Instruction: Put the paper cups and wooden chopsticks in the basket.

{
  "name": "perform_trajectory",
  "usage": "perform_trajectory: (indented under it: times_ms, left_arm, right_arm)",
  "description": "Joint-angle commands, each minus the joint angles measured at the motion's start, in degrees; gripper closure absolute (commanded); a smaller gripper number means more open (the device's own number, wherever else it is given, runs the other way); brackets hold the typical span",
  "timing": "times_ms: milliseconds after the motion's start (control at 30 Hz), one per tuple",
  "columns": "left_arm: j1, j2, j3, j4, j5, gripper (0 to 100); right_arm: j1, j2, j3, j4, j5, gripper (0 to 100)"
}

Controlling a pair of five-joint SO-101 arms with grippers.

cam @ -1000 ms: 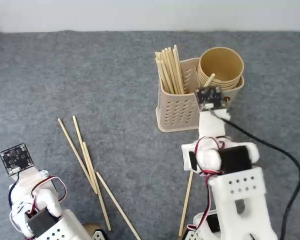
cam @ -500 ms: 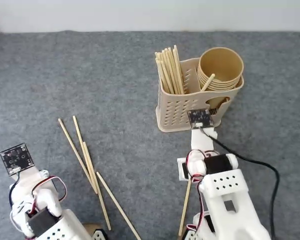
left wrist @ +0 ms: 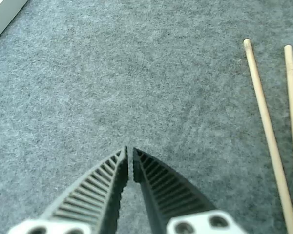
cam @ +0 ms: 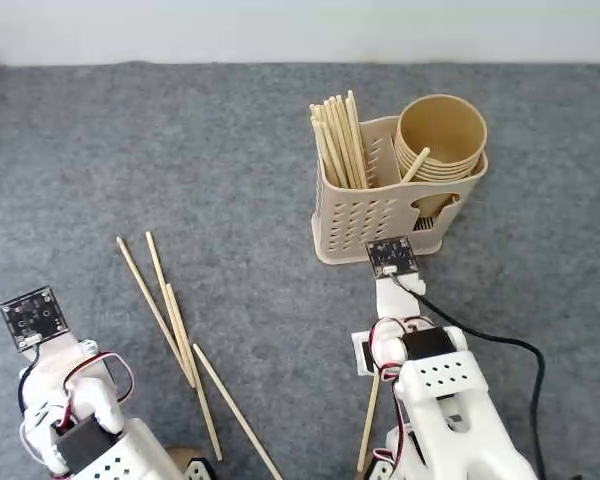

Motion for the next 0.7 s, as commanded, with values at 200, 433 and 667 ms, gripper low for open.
perform_trajectory:
  times_ms: [200,433,667]
  left_arm:
    - [-0.44,-0.79,-0.13,-1.32,-0.62,98]
    - [-0.44,-0.79,-0.13,-1.32,-0.62,98]
    - [-0.44,-0.79,-0.13,-1.32,-0.62,98]
  right_arm:
    - [0.75,-1.10,1.32,-0.92,0.97,90.9]
    - [0.40,-1.10,3.52,-1.36,1.05,90.9]
    - [0.40,-1.10,4.22,-0.92,3.16,91.3]
